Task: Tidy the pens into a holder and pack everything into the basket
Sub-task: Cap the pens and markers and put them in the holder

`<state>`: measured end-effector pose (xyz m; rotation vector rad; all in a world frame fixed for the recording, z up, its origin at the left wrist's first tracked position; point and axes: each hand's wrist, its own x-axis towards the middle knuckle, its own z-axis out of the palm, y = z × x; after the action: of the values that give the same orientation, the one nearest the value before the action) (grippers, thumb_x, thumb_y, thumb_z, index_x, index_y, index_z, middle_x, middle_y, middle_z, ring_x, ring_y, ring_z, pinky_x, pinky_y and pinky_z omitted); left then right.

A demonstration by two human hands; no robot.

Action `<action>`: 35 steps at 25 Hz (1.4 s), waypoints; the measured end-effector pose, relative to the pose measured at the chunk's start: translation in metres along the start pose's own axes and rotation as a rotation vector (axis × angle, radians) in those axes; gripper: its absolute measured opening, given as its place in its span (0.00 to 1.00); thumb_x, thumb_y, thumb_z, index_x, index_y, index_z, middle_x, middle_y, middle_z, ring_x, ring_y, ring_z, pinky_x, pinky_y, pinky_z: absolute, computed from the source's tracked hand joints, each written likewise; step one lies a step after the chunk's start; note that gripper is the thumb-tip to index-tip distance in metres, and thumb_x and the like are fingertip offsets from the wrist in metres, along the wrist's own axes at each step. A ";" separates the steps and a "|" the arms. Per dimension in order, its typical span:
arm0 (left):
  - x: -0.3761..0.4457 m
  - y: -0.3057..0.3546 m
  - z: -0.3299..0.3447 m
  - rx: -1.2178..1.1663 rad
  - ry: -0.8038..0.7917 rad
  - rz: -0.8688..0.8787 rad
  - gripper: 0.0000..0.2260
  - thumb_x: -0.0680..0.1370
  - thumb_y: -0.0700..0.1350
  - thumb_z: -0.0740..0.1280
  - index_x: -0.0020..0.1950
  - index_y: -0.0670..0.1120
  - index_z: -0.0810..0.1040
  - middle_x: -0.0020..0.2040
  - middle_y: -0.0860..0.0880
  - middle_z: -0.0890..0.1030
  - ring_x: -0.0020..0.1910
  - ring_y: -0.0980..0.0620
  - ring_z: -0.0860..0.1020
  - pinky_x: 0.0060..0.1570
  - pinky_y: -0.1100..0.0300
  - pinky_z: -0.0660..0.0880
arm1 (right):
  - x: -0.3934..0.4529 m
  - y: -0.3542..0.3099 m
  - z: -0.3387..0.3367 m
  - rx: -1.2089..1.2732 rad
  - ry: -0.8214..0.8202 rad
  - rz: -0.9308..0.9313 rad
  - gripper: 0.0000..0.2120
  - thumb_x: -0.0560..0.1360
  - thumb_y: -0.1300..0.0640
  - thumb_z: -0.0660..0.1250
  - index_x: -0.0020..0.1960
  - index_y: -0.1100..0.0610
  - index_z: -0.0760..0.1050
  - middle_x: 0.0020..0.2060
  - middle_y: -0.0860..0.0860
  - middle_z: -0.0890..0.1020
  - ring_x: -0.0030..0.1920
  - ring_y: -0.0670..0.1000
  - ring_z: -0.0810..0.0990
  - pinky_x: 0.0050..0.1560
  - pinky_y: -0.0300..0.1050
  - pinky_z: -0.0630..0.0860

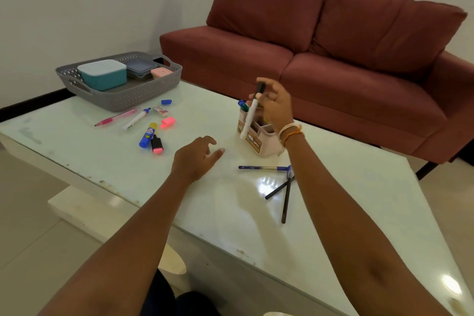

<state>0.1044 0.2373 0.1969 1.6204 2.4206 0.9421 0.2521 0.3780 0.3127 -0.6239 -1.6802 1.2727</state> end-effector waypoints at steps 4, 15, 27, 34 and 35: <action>-0.004 0.007 0.003 0.297 -0.025 0.164 0.21 0.76 0.62 0.60 0.66 0.55 0.70 0.59 0.49 0.73 0.49 0.49 0.79 0.45 0.58 0.71 | 0.017 -0.012 -0.038 -0.223 0.131 -0.079 0.19 0.75 0.72 0.59 0.60 0.57 0.74 0.42 0.56 0.82 0.45 0.55 0.84 0.51 0.55 0.82; -0.003 0.001 0.006 0.287 0.012 0.177 0.19 0.75 0.62 0.61 0.64 0.59 0.74 0.59 0.50 0.73 0.56 0.50 0.75 0.50 0.55 0.69 | -0.006 0.017 -0.044 -0.593 -0.099 -0.010 0.20 0.69 0.72 0.67 0.55 0.53 0.75 0.52 0.54 0.81 0.54 0.54 0.81 0.53 0.43 0.80; -0.003 -0.009 0.000 -0.083 0.026 0.014 0.08 0.74 0.43 0.67 0.52 0.48 0.82 0.52 0.46 0.78 0.53 0.47 0.77 0.55 0.51 0.74 | -0.019 -0.003 0.015 -0.480 -0.047 -0.266 0.08 0.69 0.63 0.70 0.48 0.56 0.81 0.42 0.46 0.83 0.43 0.43 0.82 0.49 0.38 0.80; 0.013 -0.032 -0.038 0.034 0.419 -0.058 0.10 0.75 0.37 0.63 0.51 0.42 0.82 0.48 0.44 0.82 0.48 0.45 0.79 0.49 0.56 0.75 | -0.012 0.033 0.090 -0.622 -0.252 -0.100 0.13 0.72 0.66 0.61 0.46 0.56 0.83 0.41 0.56 0.85 0.42 0.55 0.83 0.47 0.47 0.81; 0.015 -0.039 -0.043 0.081 0.479 -0.095 0.10 0.74 0.37 0.64 0.53 0.42 0.82 0.49 0.43 0.82 0.48 0.44 0.80 0.49 0.54 0.75 | -0.007 0.042 0.101 -0.646 -0.275 -0.053 0.14 0.73 0.66 0.60 0.48 0.56 0.82 0.45 0.56 0.85 0.46 0.55 0.82 0.50 0.47 0.80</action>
<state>0.0496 0.2209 0.2149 1.4127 2.8410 1.3626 0.1615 0.3387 0.2658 -0.7926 -2.3472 0.7850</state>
